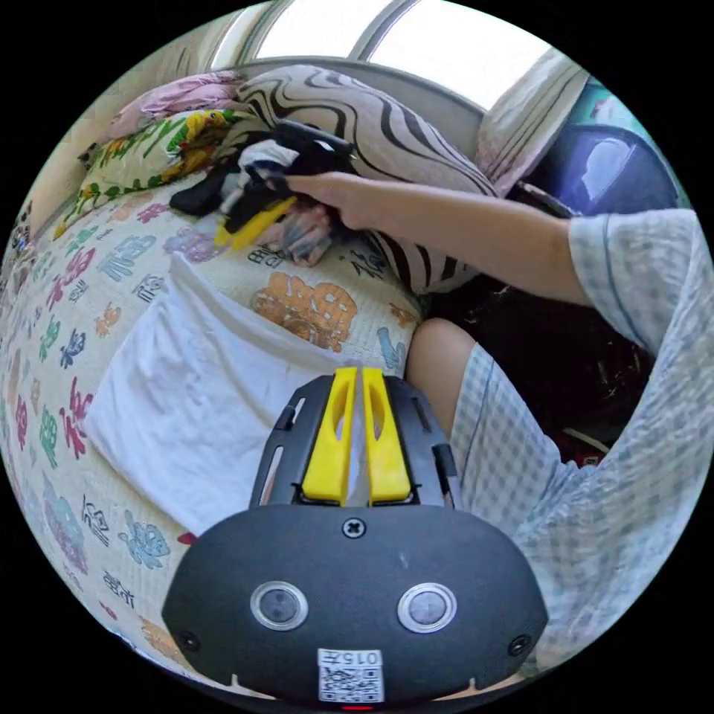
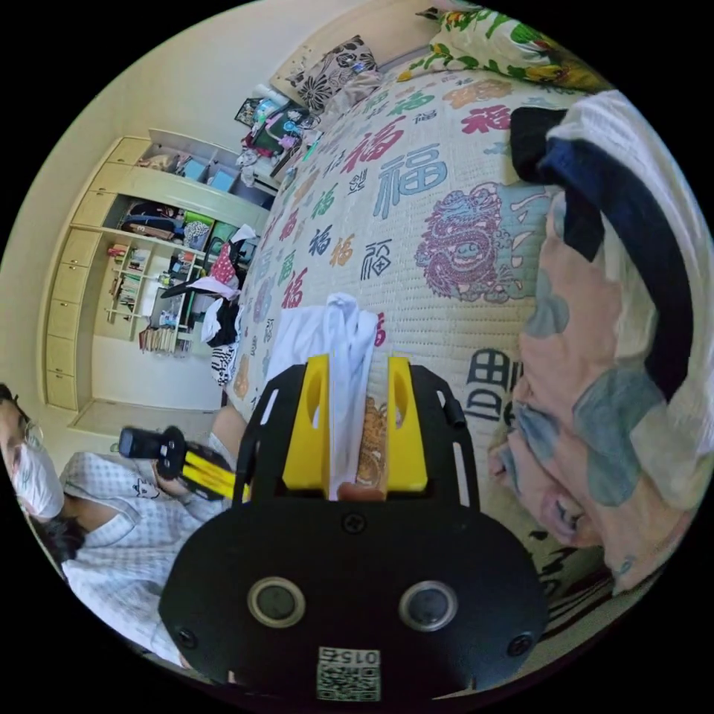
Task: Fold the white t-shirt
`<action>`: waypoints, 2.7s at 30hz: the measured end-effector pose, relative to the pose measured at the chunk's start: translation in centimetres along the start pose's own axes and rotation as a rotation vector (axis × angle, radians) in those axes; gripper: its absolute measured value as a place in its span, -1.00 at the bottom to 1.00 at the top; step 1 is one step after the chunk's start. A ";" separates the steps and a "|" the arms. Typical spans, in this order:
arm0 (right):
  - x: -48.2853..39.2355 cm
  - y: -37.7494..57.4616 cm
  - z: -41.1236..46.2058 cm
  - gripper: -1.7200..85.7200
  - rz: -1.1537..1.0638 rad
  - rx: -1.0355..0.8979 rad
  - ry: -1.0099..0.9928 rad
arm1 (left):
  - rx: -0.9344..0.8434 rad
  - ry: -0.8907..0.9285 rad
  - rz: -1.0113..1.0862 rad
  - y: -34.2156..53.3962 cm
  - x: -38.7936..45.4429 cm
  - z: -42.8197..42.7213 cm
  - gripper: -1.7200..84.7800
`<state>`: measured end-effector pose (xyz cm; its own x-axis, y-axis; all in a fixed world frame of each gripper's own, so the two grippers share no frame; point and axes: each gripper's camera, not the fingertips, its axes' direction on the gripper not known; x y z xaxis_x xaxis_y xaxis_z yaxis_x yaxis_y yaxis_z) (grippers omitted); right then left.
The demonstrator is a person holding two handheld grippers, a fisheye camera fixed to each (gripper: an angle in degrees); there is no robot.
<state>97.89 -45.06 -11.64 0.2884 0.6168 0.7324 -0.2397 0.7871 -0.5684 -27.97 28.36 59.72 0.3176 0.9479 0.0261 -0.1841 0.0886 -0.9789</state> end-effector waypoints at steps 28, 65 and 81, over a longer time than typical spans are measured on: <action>-6.6 13.2 -8.4 -0.81 -0.024 -0.123 0.004 | 0.045 -0.222 -0.343 -4.3 -22.9 -2.5 -0.81; -0.6 4.4 -16.3 -0.70 -0.064 0.038 -0.485 | 0.352 0.479 -0.657 15.9 -46.6 -8.0 -0.75; -13.1 7.9 -22.0 -0.87 -0.447 0.045 -0.247 | 0.413 0.320 -0.156 13.7 -38.9 -18.5 -0.95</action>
<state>112.56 -46.67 -34.00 0.1456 0.1944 0.9701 -0.1837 0.9688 -0.1665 -25.64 -12.93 41.54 0.6261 0.7788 0.0387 -0.4413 0.3949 -0.8058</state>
